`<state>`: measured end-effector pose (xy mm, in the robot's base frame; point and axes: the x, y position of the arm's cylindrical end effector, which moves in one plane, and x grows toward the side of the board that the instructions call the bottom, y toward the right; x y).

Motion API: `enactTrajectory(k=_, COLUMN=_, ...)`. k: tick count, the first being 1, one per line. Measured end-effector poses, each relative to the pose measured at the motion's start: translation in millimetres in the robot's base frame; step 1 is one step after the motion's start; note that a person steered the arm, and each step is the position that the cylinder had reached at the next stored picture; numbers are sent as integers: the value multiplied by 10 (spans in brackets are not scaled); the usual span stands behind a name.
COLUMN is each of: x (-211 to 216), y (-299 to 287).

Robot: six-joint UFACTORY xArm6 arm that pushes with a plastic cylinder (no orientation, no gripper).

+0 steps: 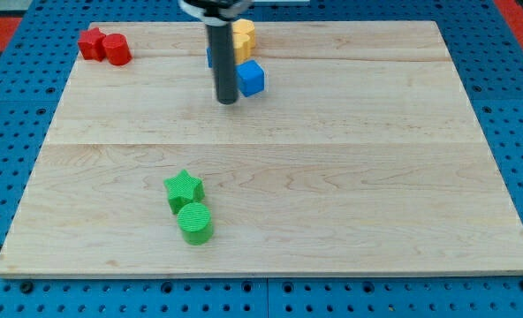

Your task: Separate the red circle from red star

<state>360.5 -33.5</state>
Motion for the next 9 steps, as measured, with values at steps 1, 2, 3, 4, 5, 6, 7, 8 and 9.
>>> enactTrajectory(k=1, x=-218, y=71)
enactTrajectory(k=2, x=-431, y=77)
enactTrajectory(k=3, x=-451, y=109)
enactTrajectory(k=4, x=-64, y=-80)
enactTrajectory(k=5, x=278, y=-828)
enactTrajectory(k=6, x=465, y=-1688)
enactTrajectory(k=7, x=554, y=-2703)
enactTrajectory(k=8, x=554, y=-2703)
enactTrajectory(k=9, x=534, y=-2714)
